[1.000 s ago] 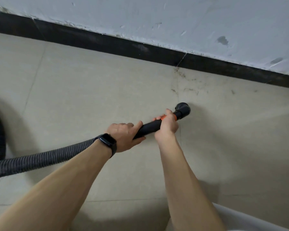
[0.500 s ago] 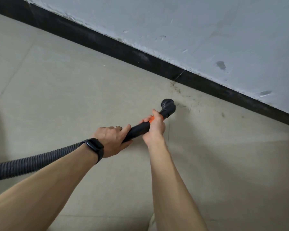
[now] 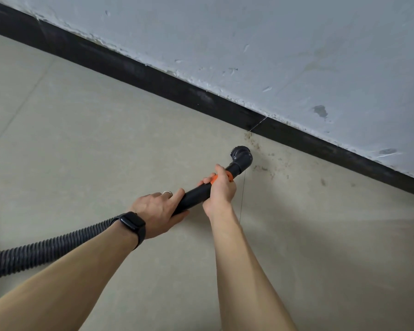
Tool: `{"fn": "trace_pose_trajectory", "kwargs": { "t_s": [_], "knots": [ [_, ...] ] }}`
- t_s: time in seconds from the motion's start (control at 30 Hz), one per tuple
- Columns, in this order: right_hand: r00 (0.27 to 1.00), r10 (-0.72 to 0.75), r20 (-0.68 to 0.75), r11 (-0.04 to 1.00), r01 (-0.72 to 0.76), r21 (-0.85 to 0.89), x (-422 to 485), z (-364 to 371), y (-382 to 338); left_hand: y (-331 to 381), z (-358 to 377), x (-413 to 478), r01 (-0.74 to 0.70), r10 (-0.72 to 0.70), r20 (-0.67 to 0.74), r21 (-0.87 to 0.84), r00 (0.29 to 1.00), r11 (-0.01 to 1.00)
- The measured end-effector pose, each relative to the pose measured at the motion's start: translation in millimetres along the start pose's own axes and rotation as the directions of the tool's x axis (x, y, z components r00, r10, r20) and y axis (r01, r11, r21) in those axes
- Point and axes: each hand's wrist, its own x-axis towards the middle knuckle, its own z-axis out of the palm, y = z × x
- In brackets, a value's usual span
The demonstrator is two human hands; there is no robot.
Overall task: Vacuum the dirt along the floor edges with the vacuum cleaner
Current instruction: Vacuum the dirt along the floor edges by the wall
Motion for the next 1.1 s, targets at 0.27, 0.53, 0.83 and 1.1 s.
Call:
{"fn": "trace_pose_trajectory", "kwargs": {
  "t_s": [0.27,0.53,0.83,1.1],
  "knots": [
    [1.0,-0.008,0.009,1.0,0.008,-0.025,16.8,8.2,-17.6,3.1,0.6,21.9,0.007,-0.009,-0.022,-0.083,1.0,0.997],
    [1.0,-0.024,0.016,0.998,0.024,-0.059,29.2,16.7,-29.8,4.6,3.7,40.1,0.024,-0.034,-0.056,-0.158,0.998,0.987],
    [0.999,-0.033,0.018,0.993,0.035,-0.111,35.7,34.2,-39.7,2.0,1.0,51.9,0.081,-0.096,-0.074,-0.18,0.993,0.98],
    [0.994,-0.002,0.107,0.979,0.024,-0.2,17.0,70.6,-17.1,-20.2,-10.5,22.6,0.231,-0.254,-0.073,-0.234,0.964,0.944]
  ]
}}
